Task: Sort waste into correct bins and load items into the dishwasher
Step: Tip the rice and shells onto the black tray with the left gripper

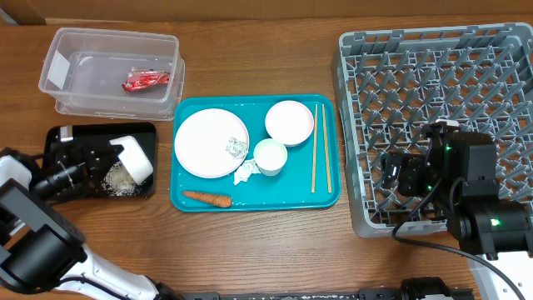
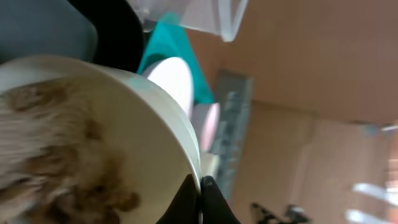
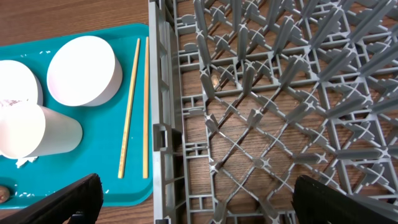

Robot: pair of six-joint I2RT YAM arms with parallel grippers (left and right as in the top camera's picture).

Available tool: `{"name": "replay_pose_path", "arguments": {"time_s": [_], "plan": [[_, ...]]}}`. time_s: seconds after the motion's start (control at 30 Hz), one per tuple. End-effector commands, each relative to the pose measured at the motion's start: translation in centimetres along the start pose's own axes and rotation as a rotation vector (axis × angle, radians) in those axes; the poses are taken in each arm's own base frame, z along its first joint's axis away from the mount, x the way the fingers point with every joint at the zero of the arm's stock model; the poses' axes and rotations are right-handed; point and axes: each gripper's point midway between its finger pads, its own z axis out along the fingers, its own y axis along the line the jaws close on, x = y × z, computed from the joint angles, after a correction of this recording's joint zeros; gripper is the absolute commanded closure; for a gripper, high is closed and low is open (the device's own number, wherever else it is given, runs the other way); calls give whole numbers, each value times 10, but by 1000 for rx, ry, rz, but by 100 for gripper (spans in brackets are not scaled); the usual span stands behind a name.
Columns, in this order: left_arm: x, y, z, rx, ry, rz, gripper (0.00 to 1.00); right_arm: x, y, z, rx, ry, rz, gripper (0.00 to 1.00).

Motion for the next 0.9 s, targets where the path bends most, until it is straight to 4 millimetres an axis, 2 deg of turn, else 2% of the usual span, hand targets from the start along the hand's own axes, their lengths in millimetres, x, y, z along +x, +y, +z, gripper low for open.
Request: {"name": "replay_pose_path", "arguments": {"time_s": [0.0,0.23,0.4,0.57,0.87], "plan": [[-11,-21,-11,198,-67,-48,96,-8,4,-7,-14,-26,-6,0],[-19,-28,-22,268,-109,-91,96,-8,4,-7,-14,-26,-6,0],[-19,-30,-23,287,-97,-202,96,-8,4,-7,-14,-26,-6,0],[-22,-40,-27,358,-96,-298,96,-6,4,-7,-12,-19,-5,0],[-22,-41,-25,354,-99,-248,96,-6,4,-7,-12,-19,-5,0]]}}
